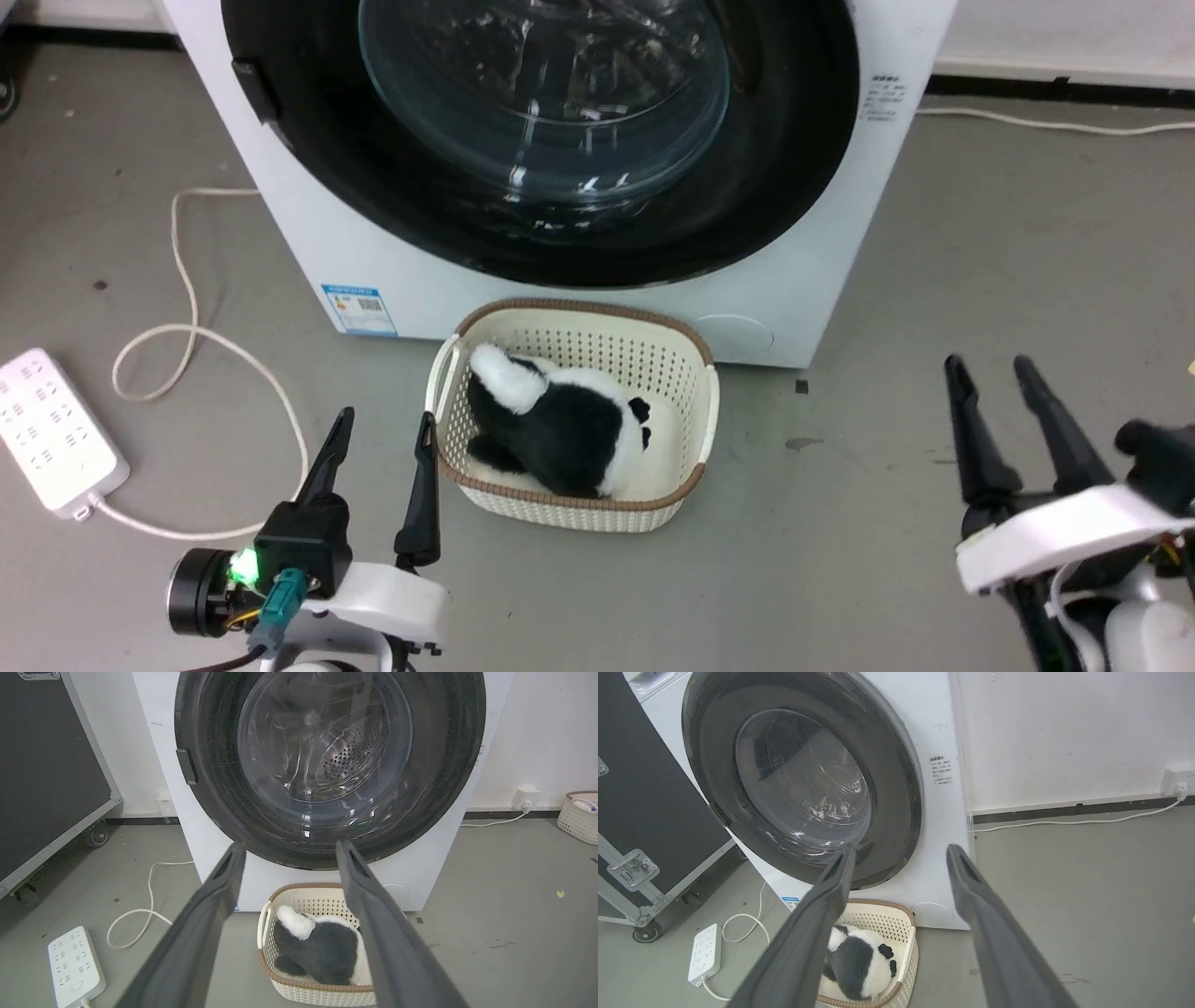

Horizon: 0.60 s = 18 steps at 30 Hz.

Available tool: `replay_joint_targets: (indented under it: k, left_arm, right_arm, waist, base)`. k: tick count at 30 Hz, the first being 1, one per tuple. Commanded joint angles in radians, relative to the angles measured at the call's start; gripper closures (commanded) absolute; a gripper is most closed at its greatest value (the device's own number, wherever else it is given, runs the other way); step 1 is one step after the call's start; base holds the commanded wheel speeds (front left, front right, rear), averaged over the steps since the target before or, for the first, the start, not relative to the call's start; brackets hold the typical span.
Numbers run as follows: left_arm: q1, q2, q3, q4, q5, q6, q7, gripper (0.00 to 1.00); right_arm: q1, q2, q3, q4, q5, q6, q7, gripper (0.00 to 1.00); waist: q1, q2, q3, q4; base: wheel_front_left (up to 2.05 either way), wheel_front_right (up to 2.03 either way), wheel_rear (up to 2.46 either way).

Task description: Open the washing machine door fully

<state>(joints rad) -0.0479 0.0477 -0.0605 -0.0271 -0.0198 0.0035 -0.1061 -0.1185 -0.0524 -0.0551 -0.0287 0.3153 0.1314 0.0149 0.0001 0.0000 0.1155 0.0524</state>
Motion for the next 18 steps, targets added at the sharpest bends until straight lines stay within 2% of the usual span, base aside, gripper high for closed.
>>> replay_joint_targets:
  k: [1, 2, 3, 4, 10, 18]
  left_arm:
    - [-0.018, 0.001, -0.009, -0.005, -0.001, 0.007, -0.010, 0.00]
    - [-0.021, 0.001, -0.011, -0.007, -0.002, 0.007, -0.012, 0.00]
    - [-0.023, 0.001, -0.014, -0.008, -0.003, 0.008, -0.014, 0.00]
    - [-0.026, 0.001, -0.016, -0.010, -0.004, 0.009, -0.016, 0.00]
    - [-0.040, 0.001, -0.030, -0.018, -0.012, 0.014, -0.029, 0.00]
    - [-0.061, 0.001, -0.051, -0.029, -0.024, 0.023, -0.045, 0.00]
  right_arm:
    - [-0.028, -0.002, -0.010, -0.007, 0.028, 0.000, 0.007, 0.00]
    - [-0.038, -0.002, -0.016, -0.006, 0.041, 0.000, 0.014, 0.53]
    - [-0.048, -0.002, -0.021, -0.006, 0.054, 0.000, 0.021, 0.89]
    - [-0.059, -0.003, -0.026, -0.006, 0.067, 0.000, 0.028, 1.00]
    - [-0.137, -0.002, -0.082, 0.017, 0.169, 0.000, 0.079, 1.00]
    - [-0.296, 0.000, -0.195, 0.107, 0.288, 0.000, 0.178, 1.00]
  waist:
    - [-0.0001, 0.0000, 0.013, 0.009]
    - [-0.0001, 0.0000, 0.018, 0.012]
    - [-0.0001, 0.0000, 0.024, 0.016]
    - [-0.0001, 0.0000, 0.029, 0.019]
    - [-0.0001, 0.0000, 0.064, 0.044]
    - [-0.0001, 0.0000, 0.118, 0.082]
  base:
    - [0.00, 0.00, 0.00]
    - [0.00, 0.00, 0.00]
    - [0.00, 0.00, 0.00]
    - [0.00, 0.00, 0.00]
    - [0.00, 0.00, 0.00]
    - [0.00, 0.00, 0.00]
